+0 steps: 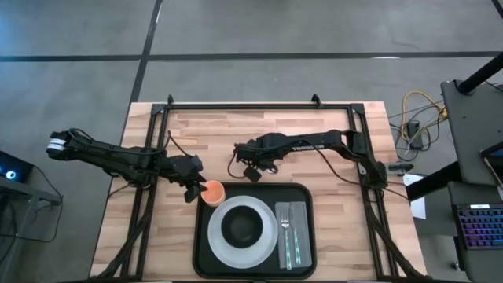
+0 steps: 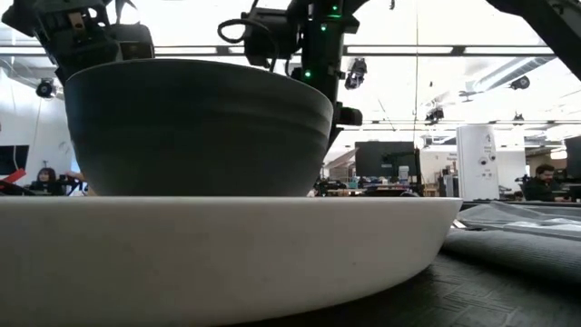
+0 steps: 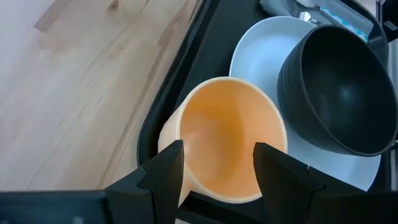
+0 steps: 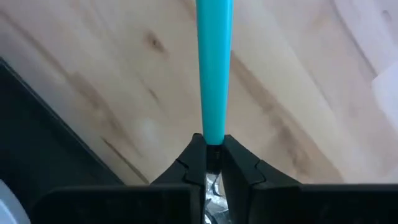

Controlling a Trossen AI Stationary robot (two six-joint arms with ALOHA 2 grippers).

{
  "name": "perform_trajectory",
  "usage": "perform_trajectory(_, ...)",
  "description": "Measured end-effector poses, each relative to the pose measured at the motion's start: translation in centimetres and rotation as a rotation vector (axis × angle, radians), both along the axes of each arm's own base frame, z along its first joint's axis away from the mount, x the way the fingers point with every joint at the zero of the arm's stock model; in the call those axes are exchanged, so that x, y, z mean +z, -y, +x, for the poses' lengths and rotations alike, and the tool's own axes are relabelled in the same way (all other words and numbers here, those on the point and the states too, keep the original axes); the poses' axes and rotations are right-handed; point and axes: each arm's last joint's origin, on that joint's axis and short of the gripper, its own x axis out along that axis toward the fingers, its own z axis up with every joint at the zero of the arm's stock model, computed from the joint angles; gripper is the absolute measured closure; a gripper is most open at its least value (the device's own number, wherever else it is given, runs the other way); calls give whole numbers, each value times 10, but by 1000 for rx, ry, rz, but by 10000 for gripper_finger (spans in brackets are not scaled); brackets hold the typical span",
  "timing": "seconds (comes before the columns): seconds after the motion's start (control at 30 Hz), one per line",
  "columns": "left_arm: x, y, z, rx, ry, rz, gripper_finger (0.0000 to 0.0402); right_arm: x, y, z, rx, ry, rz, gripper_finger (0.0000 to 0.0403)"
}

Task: Set up tray
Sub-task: Put the green spoon to the right of the green knife on the gray napkin on the black tray

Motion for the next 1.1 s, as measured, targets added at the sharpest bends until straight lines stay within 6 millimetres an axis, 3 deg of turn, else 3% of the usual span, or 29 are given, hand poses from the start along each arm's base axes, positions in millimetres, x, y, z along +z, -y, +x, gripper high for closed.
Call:
perform_trajectory(0.17, 2, 0, 1, -1, 5, -2, 228, -2, 1, 1, 50, -15, -14, 384)
perform_trajectory(0.3, 16, 0, 4, -36, 61, 34, 228, 6, -3, -4, 126, -65, -82, 384)
perform_trajectory(0.47, 37, -4, 8, -91, 132, 116, 228, 29, -10, -13, 314, -152, -236, 385)
perform_trajectory(0.63, 55, -14, 12, -75, 188, 173, 228, 32, -14, -18, 495, -260, -257, 385)
perform_trajectory(0.83, 67, -28, 13, -11, 216, 199, 228, 4, -14, -18, 750, -382, -193, 382)
perform_trajectory(1.1, 65, -31, 13, 1, 195, 200, 228, -40, 2, -15, 852, -430, -179, 380)
